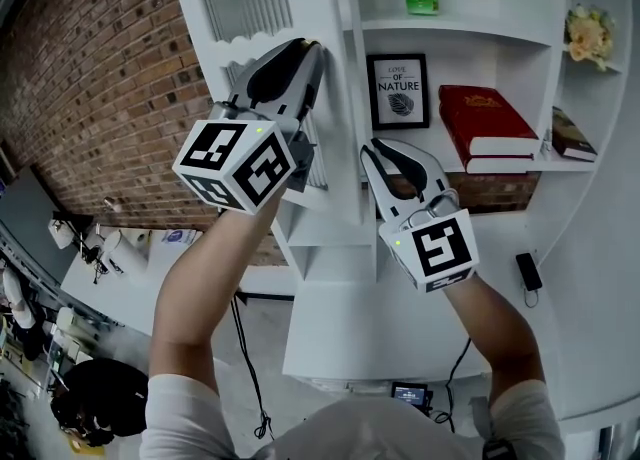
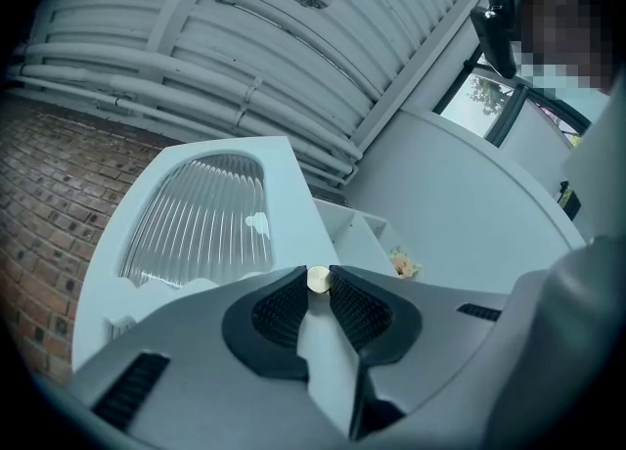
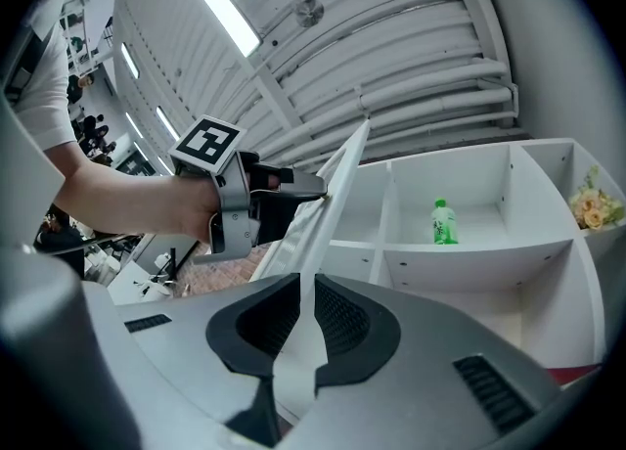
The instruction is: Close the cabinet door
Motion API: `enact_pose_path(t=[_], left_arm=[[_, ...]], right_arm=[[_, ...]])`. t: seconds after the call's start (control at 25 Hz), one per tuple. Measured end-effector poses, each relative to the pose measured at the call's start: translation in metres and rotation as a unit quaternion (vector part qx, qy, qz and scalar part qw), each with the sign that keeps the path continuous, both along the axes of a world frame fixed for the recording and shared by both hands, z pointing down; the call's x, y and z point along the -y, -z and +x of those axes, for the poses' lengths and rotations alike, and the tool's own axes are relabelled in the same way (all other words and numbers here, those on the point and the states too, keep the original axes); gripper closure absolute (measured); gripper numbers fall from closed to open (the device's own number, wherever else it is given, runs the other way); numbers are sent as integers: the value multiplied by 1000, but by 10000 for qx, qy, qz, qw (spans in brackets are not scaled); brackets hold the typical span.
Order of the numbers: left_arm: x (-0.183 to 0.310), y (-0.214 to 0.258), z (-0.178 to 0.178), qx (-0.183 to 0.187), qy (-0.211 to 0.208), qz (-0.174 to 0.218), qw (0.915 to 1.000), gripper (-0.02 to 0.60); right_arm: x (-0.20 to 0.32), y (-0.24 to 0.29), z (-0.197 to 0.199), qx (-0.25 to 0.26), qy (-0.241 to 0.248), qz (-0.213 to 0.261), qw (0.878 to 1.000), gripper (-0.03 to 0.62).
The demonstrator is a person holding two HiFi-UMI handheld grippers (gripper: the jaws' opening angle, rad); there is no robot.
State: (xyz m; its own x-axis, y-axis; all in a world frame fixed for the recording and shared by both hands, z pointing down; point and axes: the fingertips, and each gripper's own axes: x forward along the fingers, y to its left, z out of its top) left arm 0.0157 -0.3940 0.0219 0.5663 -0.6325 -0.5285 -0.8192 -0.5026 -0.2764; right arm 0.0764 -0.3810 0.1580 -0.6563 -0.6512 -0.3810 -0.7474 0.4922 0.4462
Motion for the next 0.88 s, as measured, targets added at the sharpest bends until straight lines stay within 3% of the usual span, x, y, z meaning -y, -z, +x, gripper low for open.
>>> enact_pose_path(t=[0.88], left_arm=[[40,0,20,244,312,-161,9991,508]], right_arm=[[24,-15,24,50,39,-252,9997,531]])
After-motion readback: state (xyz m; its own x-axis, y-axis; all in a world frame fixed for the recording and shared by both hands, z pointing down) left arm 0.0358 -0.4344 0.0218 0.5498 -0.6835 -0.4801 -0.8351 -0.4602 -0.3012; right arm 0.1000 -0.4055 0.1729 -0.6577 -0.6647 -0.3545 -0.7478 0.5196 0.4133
